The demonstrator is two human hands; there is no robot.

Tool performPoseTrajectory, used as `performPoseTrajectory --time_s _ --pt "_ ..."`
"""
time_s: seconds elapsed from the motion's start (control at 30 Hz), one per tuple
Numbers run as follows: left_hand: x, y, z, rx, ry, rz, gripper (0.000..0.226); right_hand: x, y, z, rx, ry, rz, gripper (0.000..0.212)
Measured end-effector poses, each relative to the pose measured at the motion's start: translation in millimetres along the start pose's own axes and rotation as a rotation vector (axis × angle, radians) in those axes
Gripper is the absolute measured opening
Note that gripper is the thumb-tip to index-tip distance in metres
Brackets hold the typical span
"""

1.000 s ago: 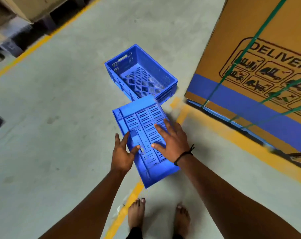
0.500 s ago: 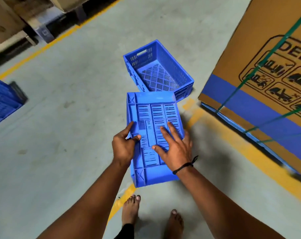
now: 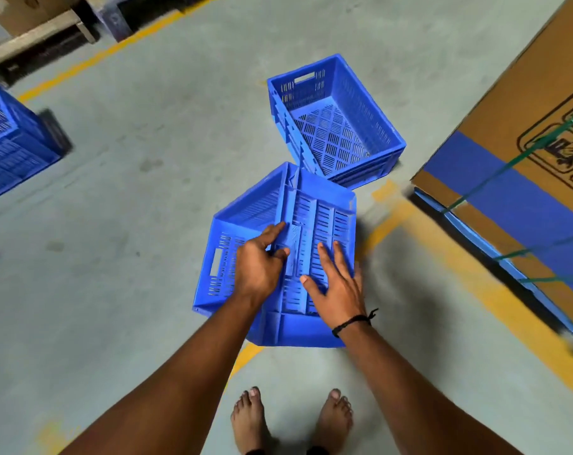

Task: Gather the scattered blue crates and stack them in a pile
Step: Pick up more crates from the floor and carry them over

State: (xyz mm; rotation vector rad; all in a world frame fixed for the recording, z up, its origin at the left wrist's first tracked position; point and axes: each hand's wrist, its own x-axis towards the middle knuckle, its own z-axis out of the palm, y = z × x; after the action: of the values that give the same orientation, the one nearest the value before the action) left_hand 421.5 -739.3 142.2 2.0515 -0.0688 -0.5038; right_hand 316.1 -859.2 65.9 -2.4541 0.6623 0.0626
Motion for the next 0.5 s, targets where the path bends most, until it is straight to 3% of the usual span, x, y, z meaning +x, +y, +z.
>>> performPoseTrajectory --time_s 0.13,0.2,0.3,0.43,0.5 --pt "6.8 -0.4 11.0 -0.080 -0.013 0.005 0.050 15.3 -30.3 -18.2 0.090 0.068 -0.185 0.061" --pt "9.9 -1.7 13.5 -0.135 -0.002 -0.028 0.053 21.9 -46.5 -25.3 0.279 -0.025 -0.245 0.055" --pt "10.9 -7.0 12.6 -0.223 -0.035 -0.060 0.056 24.3 -48.0 -26.1 0.434 -0.159 -0.196 0.052" --pt "-0.5 -10.8 7.2 -0.480 -0.173 -0.159 0.052 22.1 -46.9 -12.2 0.395 -0.168 -0.181 0.073" --pt "-12.4 -27.6 -0.9 -0.413 -0.213 -0.169 0.045 24.7 -46.6 -6.3 0.331 -0.120 -0.116 0.079"
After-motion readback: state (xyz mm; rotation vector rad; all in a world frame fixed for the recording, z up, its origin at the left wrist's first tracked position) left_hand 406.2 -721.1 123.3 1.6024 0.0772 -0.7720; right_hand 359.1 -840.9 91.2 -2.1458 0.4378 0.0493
